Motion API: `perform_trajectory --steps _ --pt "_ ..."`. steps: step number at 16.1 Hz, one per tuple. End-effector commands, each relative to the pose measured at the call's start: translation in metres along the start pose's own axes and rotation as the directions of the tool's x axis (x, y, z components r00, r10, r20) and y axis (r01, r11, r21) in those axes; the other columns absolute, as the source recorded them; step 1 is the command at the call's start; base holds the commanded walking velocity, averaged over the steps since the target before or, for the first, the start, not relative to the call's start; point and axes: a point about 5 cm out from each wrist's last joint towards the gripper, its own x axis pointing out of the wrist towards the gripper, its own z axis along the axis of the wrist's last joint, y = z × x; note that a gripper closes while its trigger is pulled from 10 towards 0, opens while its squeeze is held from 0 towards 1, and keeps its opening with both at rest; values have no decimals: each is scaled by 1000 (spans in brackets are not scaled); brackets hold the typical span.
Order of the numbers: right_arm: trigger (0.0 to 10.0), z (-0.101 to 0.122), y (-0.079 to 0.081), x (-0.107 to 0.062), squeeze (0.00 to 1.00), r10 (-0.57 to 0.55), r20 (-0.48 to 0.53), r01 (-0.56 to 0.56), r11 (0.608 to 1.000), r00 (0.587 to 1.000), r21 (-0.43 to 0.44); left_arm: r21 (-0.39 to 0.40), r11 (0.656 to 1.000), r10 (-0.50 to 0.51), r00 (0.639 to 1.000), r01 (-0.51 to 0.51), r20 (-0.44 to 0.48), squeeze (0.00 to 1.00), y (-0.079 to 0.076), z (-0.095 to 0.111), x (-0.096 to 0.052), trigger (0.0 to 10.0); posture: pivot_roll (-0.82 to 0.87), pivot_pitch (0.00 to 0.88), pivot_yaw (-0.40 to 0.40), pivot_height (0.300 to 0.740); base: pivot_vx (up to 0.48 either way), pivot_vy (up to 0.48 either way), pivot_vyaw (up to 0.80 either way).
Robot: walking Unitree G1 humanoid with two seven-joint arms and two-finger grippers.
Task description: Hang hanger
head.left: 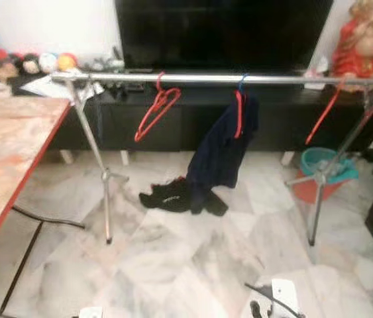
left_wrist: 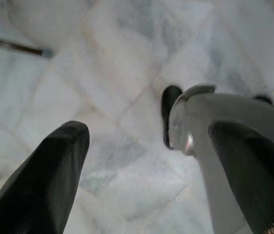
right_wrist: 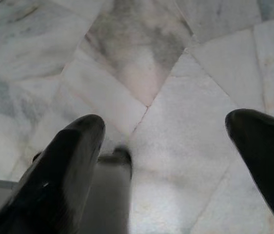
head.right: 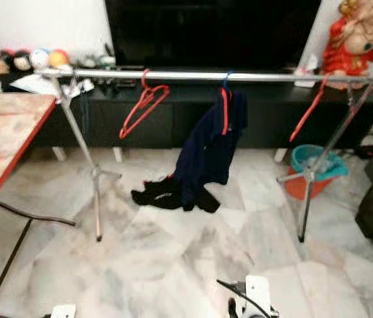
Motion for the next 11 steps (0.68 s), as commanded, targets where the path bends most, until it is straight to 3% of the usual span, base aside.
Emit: perform_trajectory --steps 1,11 --pt "10000 -1 -4 0 0 -9 -6 9 1000 1000 16 22 1000 -5 1000 5 -19 0 -2 -4 0 10000 -85 0 -3 740 0 0 0" --pt "10000 -8 -4 -2 0 -5 -19 5 999 1000 33 -11 1000 -14 1000 13 -16 0 -2 -3 0 10000 -92 0 -3 740 0 0 0"
